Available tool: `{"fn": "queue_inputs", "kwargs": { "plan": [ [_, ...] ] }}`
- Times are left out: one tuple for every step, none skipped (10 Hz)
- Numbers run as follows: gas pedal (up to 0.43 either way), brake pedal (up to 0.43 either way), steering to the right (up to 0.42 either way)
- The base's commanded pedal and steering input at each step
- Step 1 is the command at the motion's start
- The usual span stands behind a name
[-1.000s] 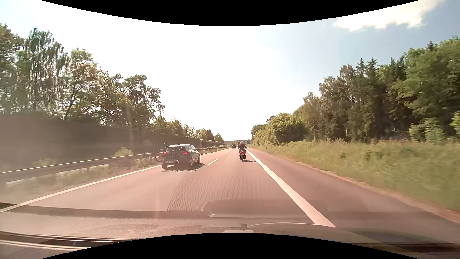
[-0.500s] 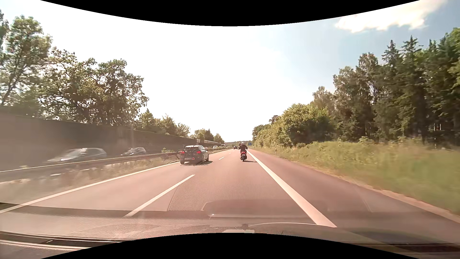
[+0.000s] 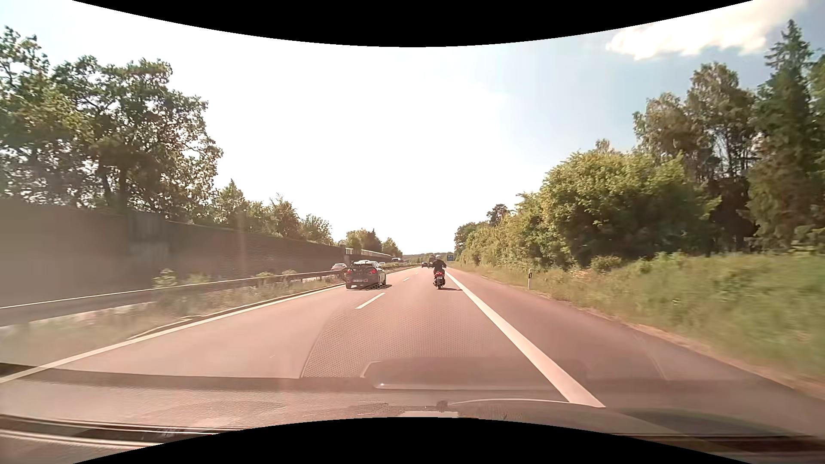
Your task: Follow the waypoints while adhering to traffic rules and regulations
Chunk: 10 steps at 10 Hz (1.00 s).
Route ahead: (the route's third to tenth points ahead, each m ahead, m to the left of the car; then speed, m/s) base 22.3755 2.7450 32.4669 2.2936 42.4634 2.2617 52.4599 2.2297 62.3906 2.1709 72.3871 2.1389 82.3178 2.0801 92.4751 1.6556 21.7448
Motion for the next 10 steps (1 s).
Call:
{"fn": "queue_inputs", "kwargs": {
  "plan": [
    [0.24, 0.012, 0.001],
    [0.24, 0.012, 0.002],
    [0.24, 0.012, 0.002],
    [0.24, 0.012, 0.002],
    [0.24, 0.012, 0.003],
    [0.24, 0.012, 0.003],
    [0.24, 0.012, 0.003],
    [0.24, 0.006, 0.003],
    [0.24, 0.012, 0.003],
    [0.24, 0.012, 0.003]
  ]
}}
